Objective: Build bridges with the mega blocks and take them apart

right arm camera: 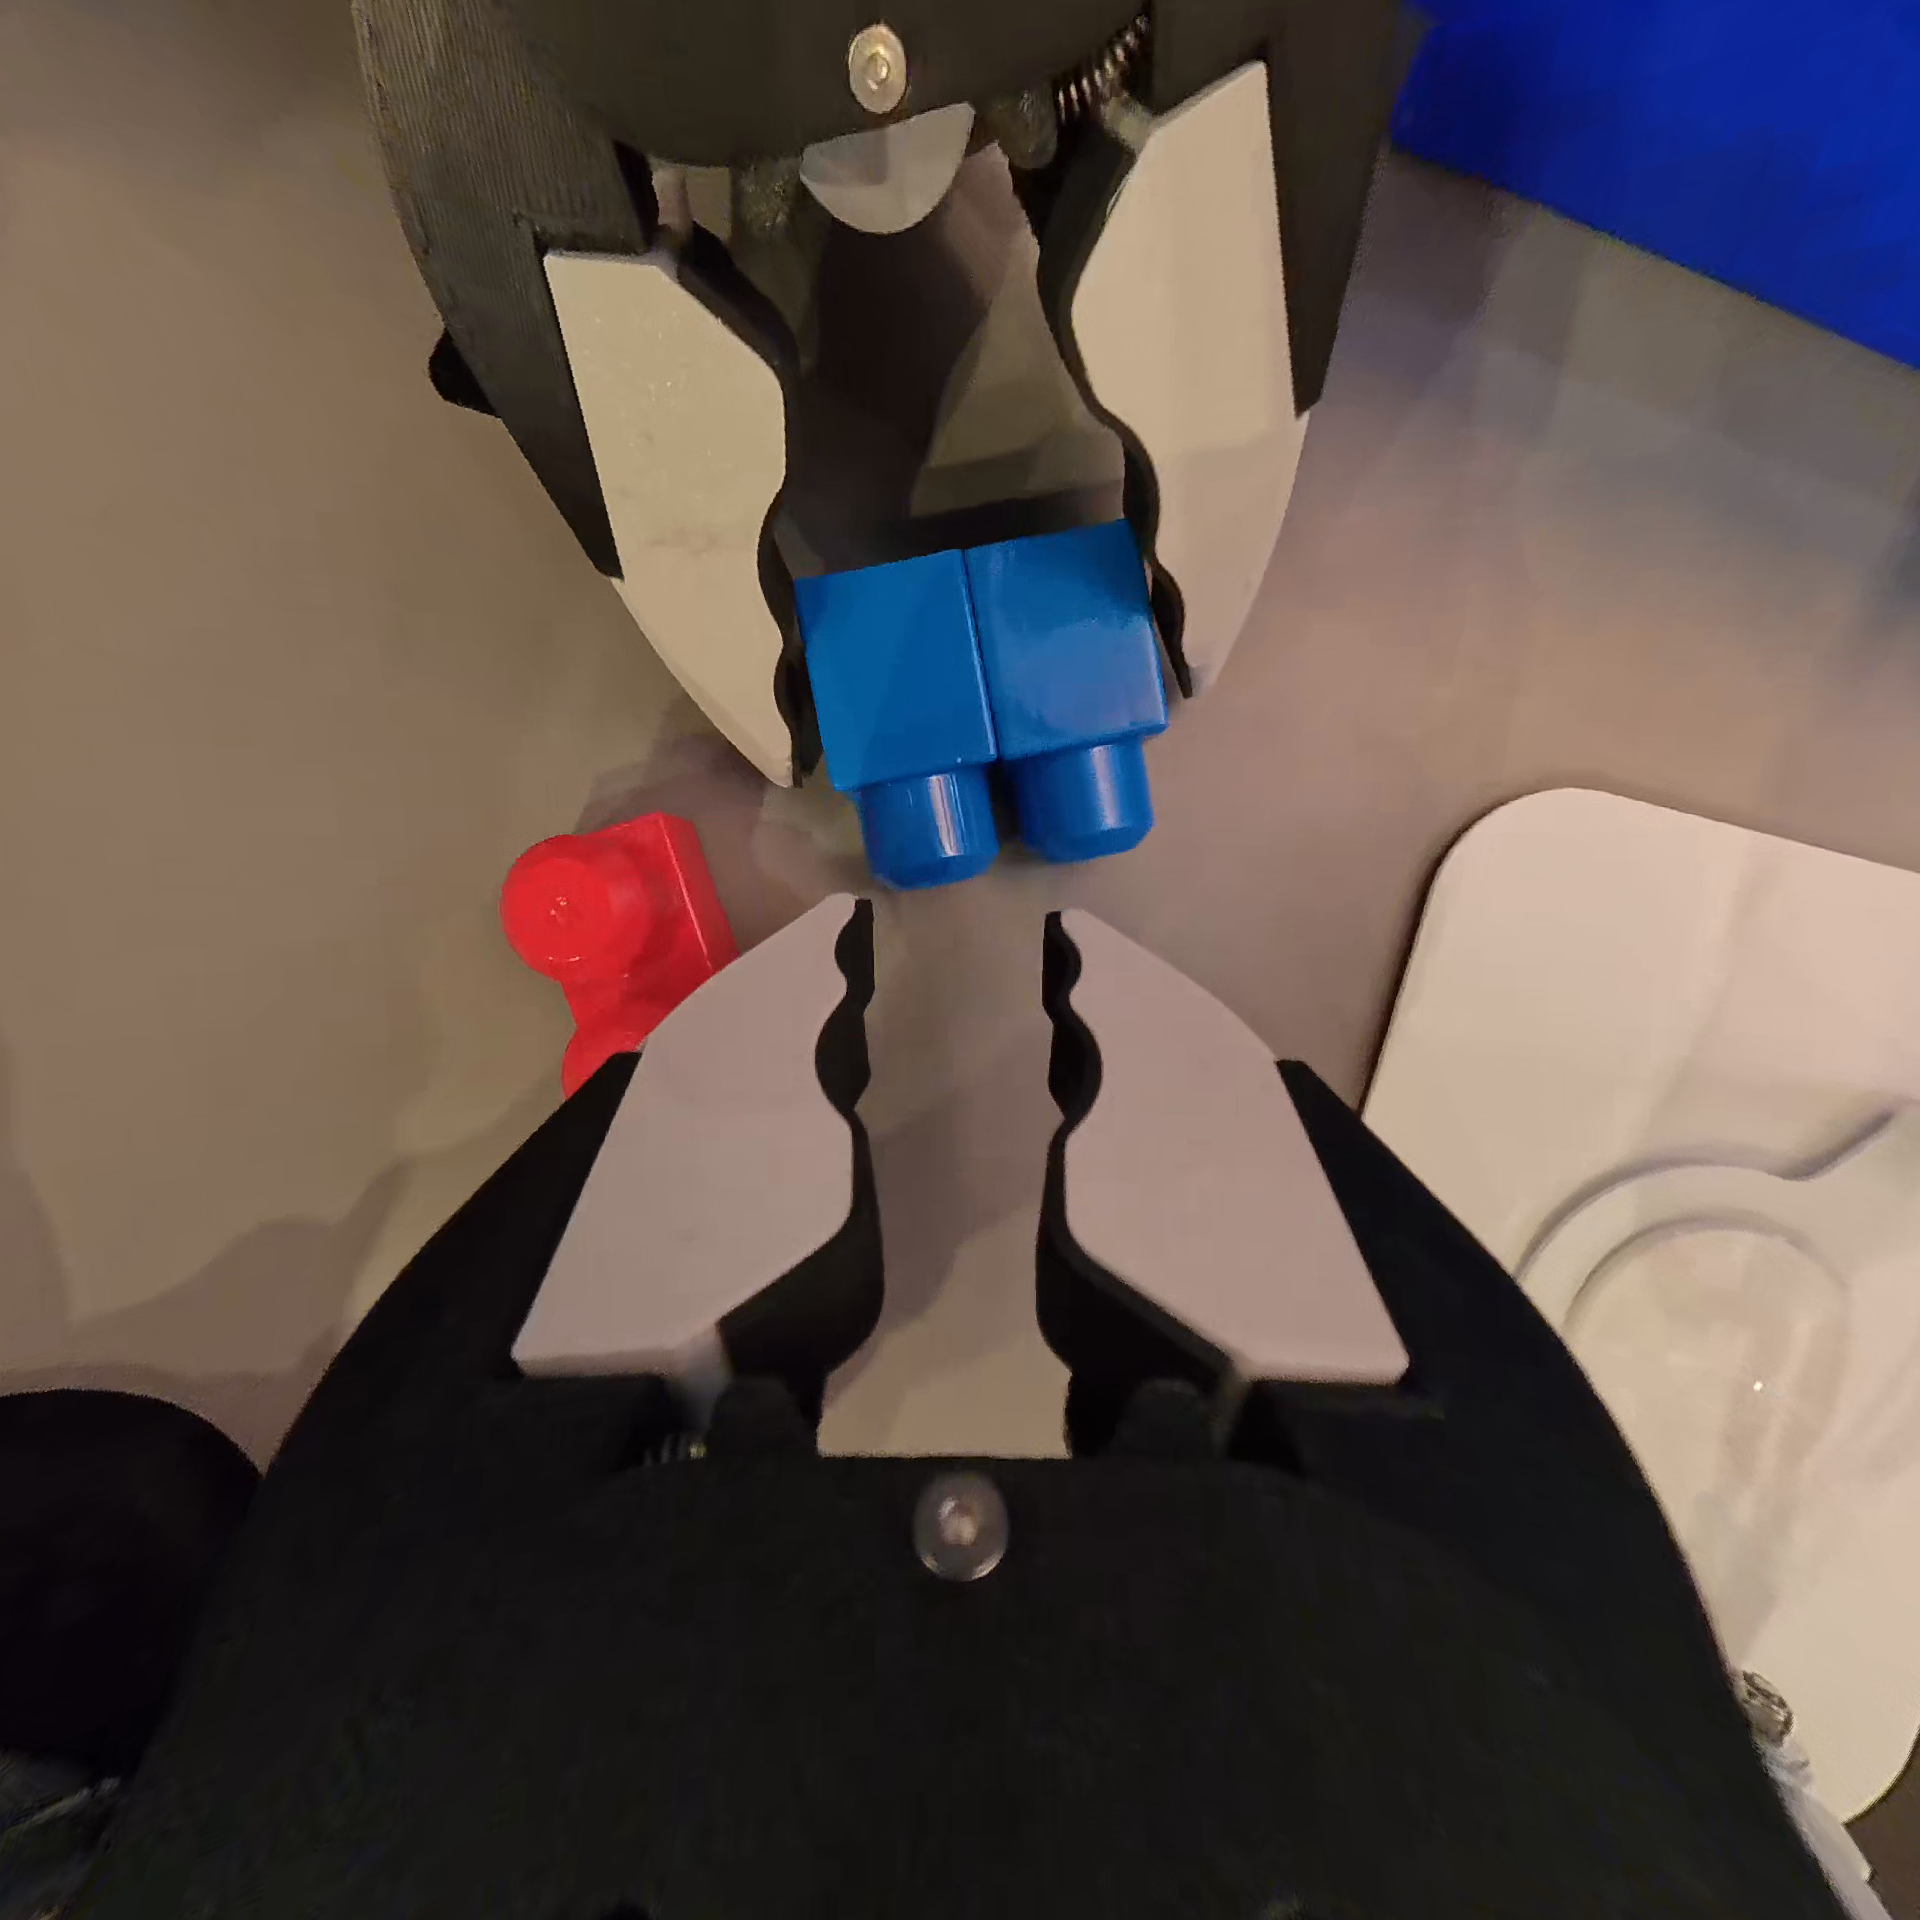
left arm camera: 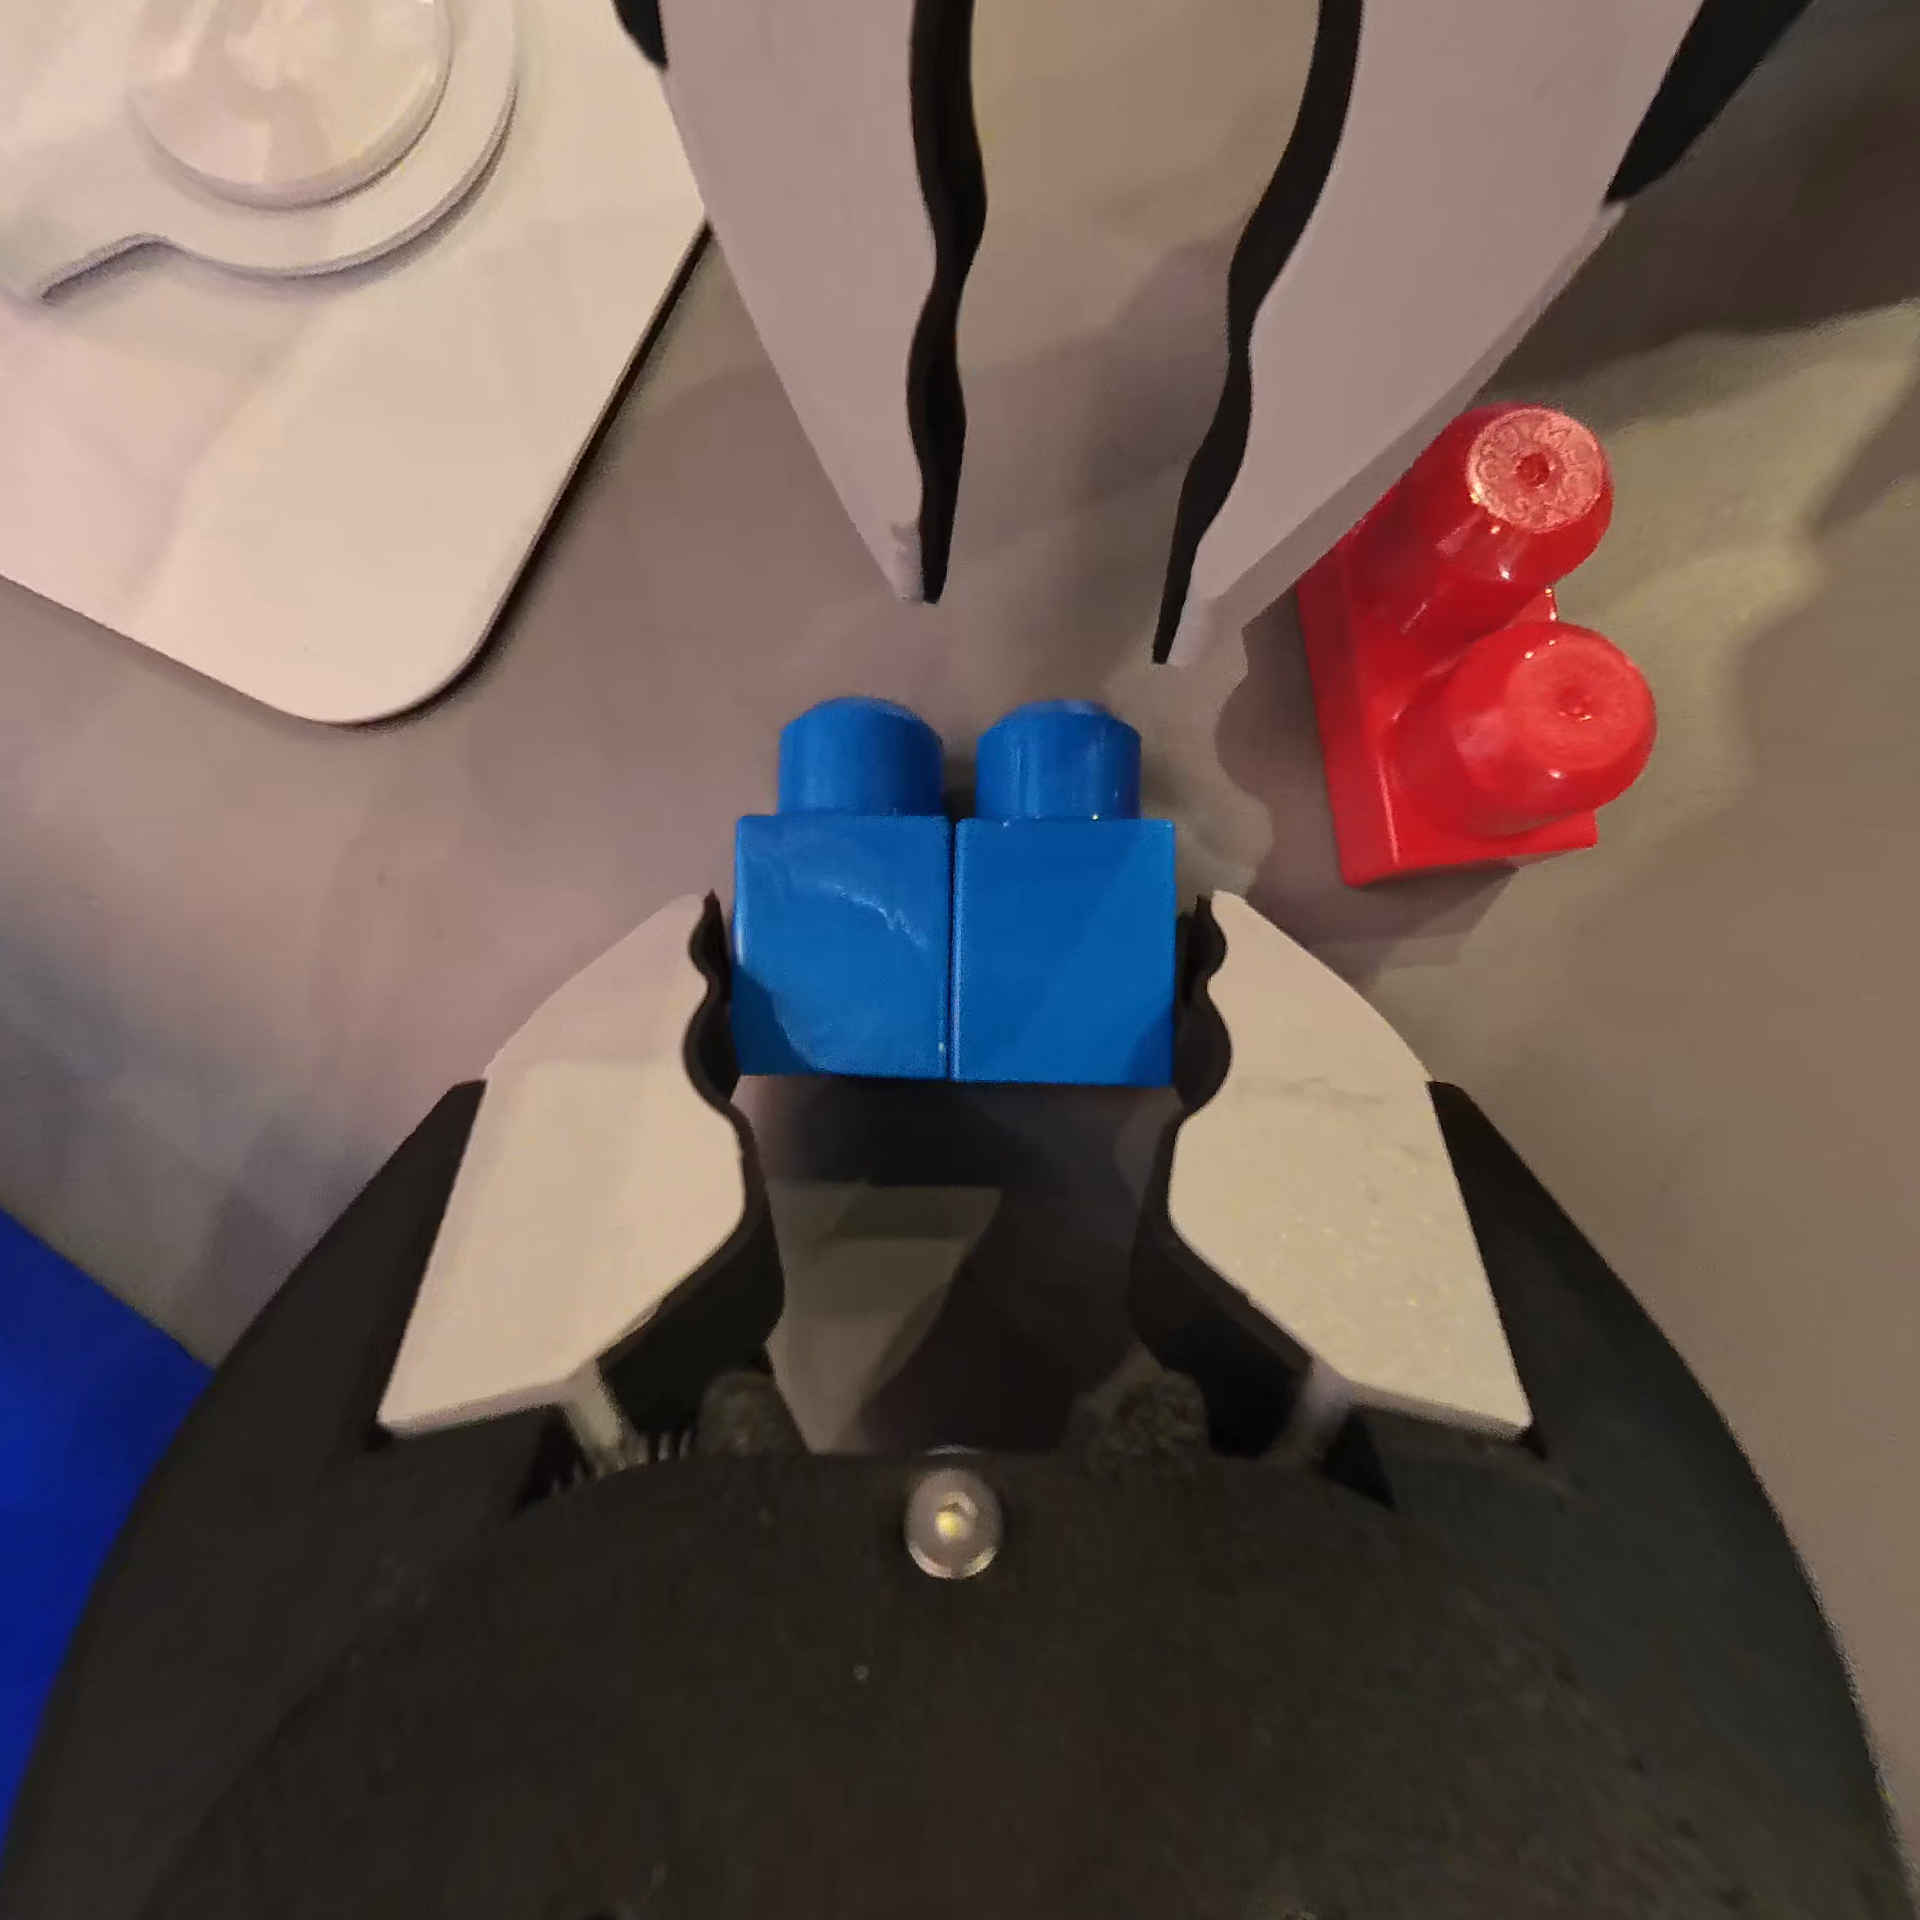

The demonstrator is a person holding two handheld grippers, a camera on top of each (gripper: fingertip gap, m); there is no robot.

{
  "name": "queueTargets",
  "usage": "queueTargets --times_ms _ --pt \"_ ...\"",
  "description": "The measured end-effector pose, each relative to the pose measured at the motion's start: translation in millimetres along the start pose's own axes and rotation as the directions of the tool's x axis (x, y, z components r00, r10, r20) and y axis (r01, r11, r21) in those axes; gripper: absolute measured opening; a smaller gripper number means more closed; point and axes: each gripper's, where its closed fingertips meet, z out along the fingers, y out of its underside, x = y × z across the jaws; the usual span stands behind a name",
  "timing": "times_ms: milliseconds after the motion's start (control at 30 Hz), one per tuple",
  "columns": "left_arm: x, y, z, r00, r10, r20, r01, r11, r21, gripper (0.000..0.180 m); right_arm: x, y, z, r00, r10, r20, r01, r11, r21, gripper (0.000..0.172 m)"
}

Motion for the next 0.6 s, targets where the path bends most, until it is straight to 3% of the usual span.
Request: queueTargets --times_ms 367,600 --pt "-4 -5 0 0.999 0.035 0.026 -0.036 0.999 0.022 0.079 3 1 -11 1.0 0.015 -0.007 -0.015 0.999 0.032 0.034" --pt "-10 -9 -18 1.0 -0.018 0.019 0.016 0.995 0.104 0.077 -2 1 -28 1.0 -0.007 0.002 0.007 0.998 0.056 0.039"
